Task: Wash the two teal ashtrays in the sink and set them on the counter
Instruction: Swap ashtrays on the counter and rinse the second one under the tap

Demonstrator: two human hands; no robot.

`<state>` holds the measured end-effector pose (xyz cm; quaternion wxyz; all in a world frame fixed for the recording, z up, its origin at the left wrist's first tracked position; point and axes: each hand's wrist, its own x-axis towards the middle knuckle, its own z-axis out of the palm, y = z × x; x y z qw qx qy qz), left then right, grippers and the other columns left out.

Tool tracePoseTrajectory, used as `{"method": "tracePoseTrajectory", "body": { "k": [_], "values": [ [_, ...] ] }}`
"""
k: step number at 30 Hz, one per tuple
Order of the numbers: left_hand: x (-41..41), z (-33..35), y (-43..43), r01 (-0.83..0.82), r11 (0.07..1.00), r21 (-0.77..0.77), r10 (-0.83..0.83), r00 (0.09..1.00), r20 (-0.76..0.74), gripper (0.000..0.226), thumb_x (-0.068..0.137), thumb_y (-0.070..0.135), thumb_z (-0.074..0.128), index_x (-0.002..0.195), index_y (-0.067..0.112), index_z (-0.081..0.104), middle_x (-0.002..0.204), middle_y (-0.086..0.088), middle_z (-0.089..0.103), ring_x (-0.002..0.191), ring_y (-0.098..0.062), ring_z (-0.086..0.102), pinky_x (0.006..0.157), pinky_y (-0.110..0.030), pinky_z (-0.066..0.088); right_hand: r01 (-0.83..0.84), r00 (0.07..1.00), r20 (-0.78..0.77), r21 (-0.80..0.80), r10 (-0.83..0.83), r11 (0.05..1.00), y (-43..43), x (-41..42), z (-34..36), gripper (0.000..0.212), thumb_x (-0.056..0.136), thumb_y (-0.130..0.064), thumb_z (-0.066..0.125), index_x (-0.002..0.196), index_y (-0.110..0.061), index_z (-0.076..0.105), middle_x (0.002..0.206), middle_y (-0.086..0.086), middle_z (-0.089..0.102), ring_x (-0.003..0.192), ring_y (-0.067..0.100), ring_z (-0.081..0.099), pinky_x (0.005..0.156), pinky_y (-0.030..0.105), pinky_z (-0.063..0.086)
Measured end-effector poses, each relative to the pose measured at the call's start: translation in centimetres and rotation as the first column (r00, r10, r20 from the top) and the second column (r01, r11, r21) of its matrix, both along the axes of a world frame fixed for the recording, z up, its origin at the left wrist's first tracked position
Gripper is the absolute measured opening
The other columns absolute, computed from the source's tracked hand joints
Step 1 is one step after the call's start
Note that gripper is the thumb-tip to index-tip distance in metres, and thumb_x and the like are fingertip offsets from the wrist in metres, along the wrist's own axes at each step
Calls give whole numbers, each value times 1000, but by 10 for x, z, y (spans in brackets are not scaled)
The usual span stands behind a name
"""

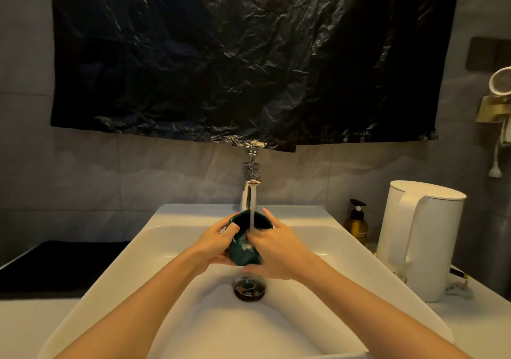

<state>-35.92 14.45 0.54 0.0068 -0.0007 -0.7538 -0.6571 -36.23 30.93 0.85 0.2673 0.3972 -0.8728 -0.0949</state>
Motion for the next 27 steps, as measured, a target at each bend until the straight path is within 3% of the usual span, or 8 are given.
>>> {"method": "tracePoseTrajectory", "body": {
  "k": [4,6,11,14,17,19,23,27],
  "values": [
    [1,0,-1,5,1000,-13,-5,1000,-8,35,100,23,41,132,33,48,124,-7,56,102,-27,61,67,-40,60,-82,987,134,-49,88,995,-6,0,-8,55,88,-37,60,138,-19,46,139,-1,53,135,19,40,119,33,-5],
    [3,0,1,20,1000,-13,-20,1000,-14,36,100,22,42,134,33,47,124,-6,55,104,-27,60,68,-39,60,-51,996,71,11,51,999,-2,-8,-9,65,86,-44,61,142,-18,41,142,1,50,139,21,35,121,37,-1],
    [0,3,0,-44,998,-34,42,998,-48,41,99,20,45,138,34,42,130,-7,49,108,-27,55,68,-36,57,96,995,-37,93,-93,991,-4,-4,-11,41,93,-35,51,126,-12,60,115,9,68,123,27,52,119,35,1],
    [1,4,-1,-55,998,1,55,998,-43,43,99,18,45,139,33,40,125,-6,48,106,-27,54,64,-35,56,73,962,273,-225,-9,972,-8,1,-17,34,93,-16,55,126,-14,61,125,7,64,131,27,45,113,34,31],
    [1,5,-3,-52,999,10,52,997,-55,43,99,19,44,140,33,39,126,-7,49,106,-28,55,65,-36,57,67,899,411,-474,154,878,-14,5,-23,43,88,0,58,127,-17,59,135,1,57,136,23,36,118,30,19],
    [1,4,-4,-58,998,-5,58,997,-59,44,99,19,45,140,33,39,128,-8,48,105,-28,55,62,-34,57,18,916,379,-371,134,928,-12,2,-26,45,88,1,57,129,-17,57,138,0,54,136,22,35,119,27,8],
    [1,3,-2,-66,997,-33,65,997,-45,45,98,18,45,140,33,39,133,-9,48,107,-29,56,61,-33,57,30,949,312,-204,36,979,-1,-5,-20,42,88,-11,63,130,-20,58,137,1,55,135,27,39,117,37,25],
    [3,0,-1,20,998,-55,-22,999,-44,42,99,18,43,138,33,42,126,-6,52,105,-26,56,62,-34,59,-87,961,251,-126,116,988,-6,-2,-17,42,86,-17,64,126,-18,54,134,0,56,132,27,40,119,42,20]
  ]
}}
